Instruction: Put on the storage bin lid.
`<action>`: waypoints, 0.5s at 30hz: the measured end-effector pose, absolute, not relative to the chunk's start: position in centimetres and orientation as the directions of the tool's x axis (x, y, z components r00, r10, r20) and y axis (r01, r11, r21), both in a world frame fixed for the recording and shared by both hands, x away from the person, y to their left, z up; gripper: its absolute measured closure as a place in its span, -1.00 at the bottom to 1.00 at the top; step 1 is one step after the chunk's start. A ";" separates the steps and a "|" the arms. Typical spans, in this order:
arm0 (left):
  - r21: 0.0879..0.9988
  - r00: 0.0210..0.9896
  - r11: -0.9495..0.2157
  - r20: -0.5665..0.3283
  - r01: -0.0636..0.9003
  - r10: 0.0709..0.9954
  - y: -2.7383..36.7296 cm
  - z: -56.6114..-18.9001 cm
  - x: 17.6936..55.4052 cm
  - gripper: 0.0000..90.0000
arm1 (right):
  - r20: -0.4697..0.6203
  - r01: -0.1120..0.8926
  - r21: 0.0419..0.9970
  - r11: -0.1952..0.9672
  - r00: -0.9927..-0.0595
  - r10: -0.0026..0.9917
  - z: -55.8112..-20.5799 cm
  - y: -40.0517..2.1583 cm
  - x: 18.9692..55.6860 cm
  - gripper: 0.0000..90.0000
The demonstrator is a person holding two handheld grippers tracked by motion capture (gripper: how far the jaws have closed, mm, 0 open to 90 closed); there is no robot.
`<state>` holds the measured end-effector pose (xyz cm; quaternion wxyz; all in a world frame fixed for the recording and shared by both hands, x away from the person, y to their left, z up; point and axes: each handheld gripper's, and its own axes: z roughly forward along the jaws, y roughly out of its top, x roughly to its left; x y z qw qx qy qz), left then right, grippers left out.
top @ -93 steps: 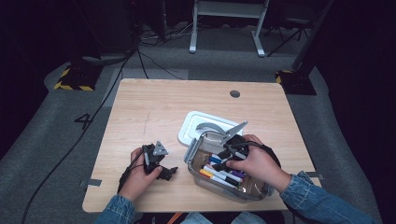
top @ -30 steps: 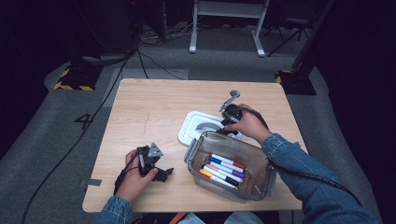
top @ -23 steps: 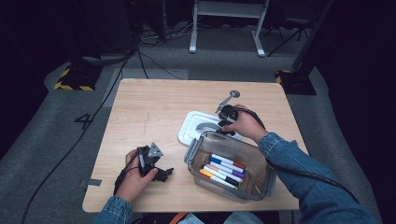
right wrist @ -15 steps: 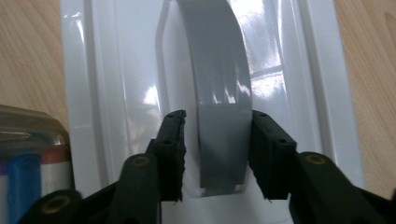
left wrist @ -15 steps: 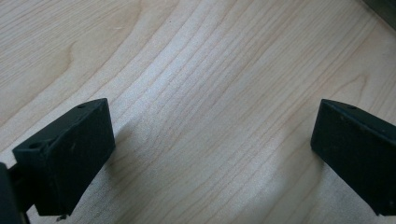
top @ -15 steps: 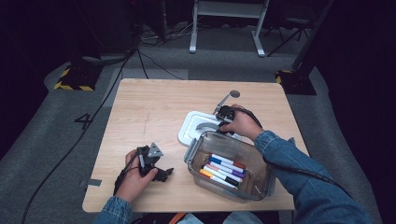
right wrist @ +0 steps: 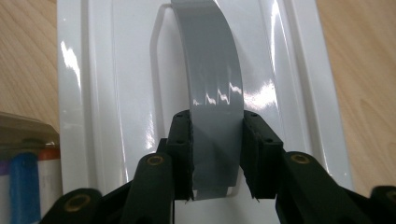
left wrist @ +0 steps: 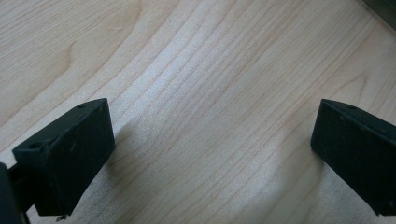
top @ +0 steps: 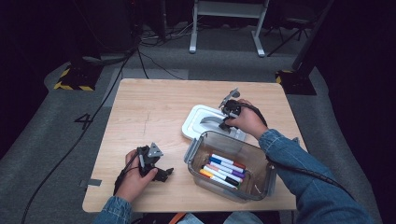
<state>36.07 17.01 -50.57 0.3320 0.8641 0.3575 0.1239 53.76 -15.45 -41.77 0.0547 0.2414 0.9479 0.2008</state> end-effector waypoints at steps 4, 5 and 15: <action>0.666 0.711 -0.518 -0.028 0.538 0.703 17.0 -50.6 36.1 -1.00 | -0.022 0.436 0.423 0.794 -0.872 0.490 -40.6 -16.2 53.8 0.51; 0.665 0.712 -0.519 -0.026 0.537 0.702 17.0 -50.6 36.1 -1.00 | -0.023 0.438 0.430 0.789 -0.869 0.495 -40.1 -16.5 53.8 0.51; 0.665 0.717 -0.525 -0.022 0.531 0.697 17.0 -50.6 36.1 -1.00 | -0.043 0.458 0.505 0.732 -0.833 0.551 -36.3 -19.5 53.4 0.51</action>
